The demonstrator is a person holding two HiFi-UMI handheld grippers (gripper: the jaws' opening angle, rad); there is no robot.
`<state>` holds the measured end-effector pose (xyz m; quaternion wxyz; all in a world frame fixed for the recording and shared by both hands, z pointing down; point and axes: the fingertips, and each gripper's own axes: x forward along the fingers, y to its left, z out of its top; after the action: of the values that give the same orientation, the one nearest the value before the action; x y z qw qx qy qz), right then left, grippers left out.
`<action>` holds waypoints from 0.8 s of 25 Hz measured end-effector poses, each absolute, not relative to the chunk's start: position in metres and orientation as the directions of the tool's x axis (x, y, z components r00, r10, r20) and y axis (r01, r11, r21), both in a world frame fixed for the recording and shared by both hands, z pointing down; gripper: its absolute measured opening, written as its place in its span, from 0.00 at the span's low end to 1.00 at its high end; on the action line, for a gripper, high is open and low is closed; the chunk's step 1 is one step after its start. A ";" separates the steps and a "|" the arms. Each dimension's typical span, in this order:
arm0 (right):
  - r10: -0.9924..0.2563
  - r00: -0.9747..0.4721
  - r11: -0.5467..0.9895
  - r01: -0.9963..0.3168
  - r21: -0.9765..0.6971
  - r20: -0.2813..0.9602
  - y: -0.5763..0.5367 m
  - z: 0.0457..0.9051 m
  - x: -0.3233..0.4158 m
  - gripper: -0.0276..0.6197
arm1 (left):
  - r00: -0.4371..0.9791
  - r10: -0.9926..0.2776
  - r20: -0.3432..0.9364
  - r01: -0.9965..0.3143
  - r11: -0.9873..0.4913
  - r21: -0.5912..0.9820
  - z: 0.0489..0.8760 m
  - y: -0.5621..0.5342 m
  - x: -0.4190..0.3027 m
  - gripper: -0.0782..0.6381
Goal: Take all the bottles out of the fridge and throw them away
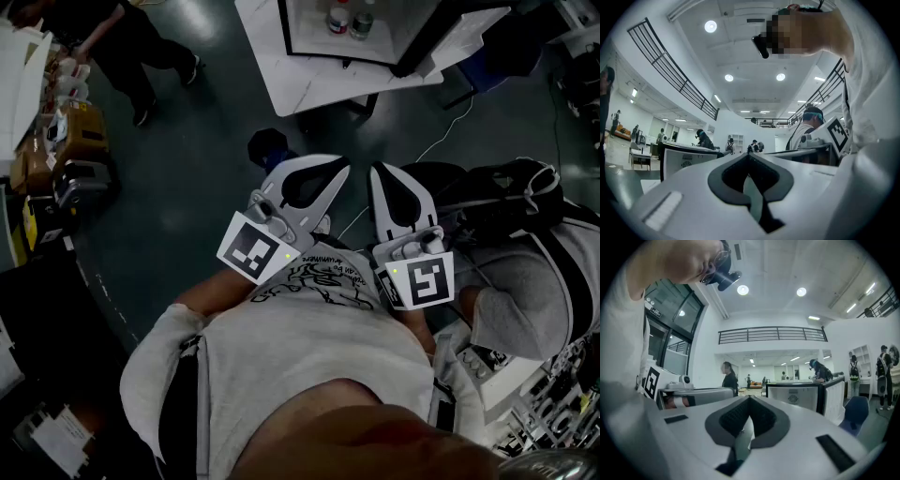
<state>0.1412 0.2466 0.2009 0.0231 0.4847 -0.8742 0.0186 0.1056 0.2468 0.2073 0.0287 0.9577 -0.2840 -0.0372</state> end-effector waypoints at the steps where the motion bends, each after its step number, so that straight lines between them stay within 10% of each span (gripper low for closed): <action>1: -0.846 -0.529 0.530 -0.848 -0.008 0.059 0.247 0.201 0.143 0.05 | 0.837 -0.545 -0.056 -0.541 -0.838 0.076 0.207 0.248 0.108 0.12; 20: -0.837 -0.546 0.545 -0.838 -0.034 0.032 0.244 0.205 0.177 0.06 | 0.833 -0.551 -0.056 -0.547 -0.834 0.079 0.210 0.248 0.143 0.12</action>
<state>0.1773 0.2444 0.2048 0.0059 0.4764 -0.8789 0.0228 0.1434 0.2482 0.2101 0.0299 0.9567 -0.2868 -0.0383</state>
